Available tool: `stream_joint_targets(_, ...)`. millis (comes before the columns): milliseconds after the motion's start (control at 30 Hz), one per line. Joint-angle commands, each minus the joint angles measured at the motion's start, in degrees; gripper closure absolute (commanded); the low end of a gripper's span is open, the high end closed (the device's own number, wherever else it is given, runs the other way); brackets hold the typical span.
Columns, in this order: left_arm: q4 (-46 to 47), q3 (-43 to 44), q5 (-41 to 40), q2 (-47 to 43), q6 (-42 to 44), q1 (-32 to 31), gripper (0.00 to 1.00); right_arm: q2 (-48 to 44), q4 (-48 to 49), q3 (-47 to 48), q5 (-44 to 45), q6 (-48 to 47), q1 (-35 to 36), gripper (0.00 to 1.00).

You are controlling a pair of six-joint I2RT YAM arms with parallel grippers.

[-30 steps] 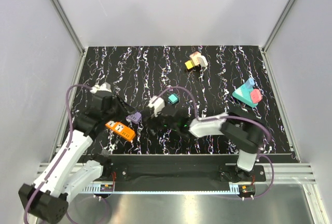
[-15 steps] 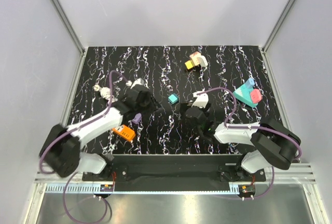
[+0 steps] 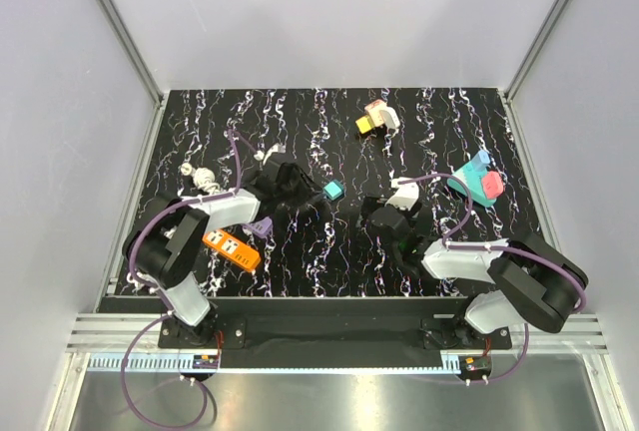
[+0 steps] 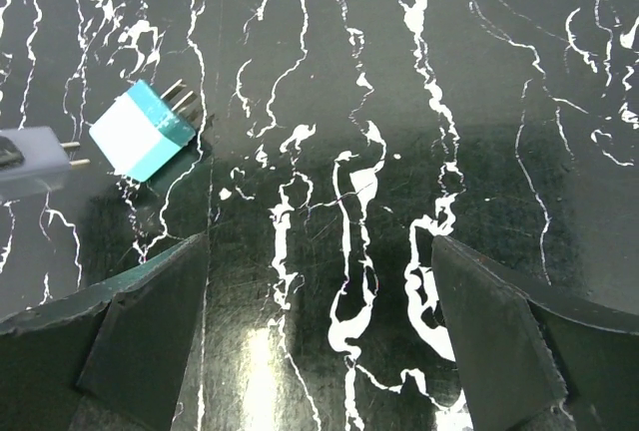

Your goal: Pull the plug off the socket

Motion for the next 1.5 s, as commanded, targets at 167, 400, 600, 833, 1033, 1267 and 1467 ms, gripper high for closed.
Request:
stream_joint_targets(167,11.29,-3.08,2.68,2.43,-4.55,-0.22,1.00,-0.27,5.45,-0.32,-0.94,0.48,-0.99,0.02)
stream_joint_targets(400,9.10,-5.55,1.01,1.03,-5.52,-0.22,0.96,0.35,5.97,-0.14,-1.73,0.30,-1.08,0.02)
stream_joint_targets(600,6.56,-5.37,0.84,0.94,-5.43,-0.22,0.61,1.93,6.24,0.56,-2.78,-0.05,-1.08,0.02)
stream_joint_targets(833,1.12,-4.67,-1.71,-2.13,-3.50,-0.13,0.30,1.76,6.32,0.56,-3.31,-0.57,-1.17,0.02)
stream_joint_targets(1033,-6.10,-4.66,-6.63,-8.10,-1.39,-0.22,0.26,1.58,6.24,0.48,-5.33,-0.05,-1.17,0.02)
stream_joint_targets(1267,-16.12,-7.56,-12.35,-23.11,1.34,-3.03,0.27,2.29,1.95,3.63,-10.95,3.46,-1.16,0.02)
stream_joint_targets(1467,-18.32,-11.87,-12.26,-33.58,1.16,-7.60,0.23,1.41,-25.62,19.26,-16.67,7.94,-1.17,0.00)
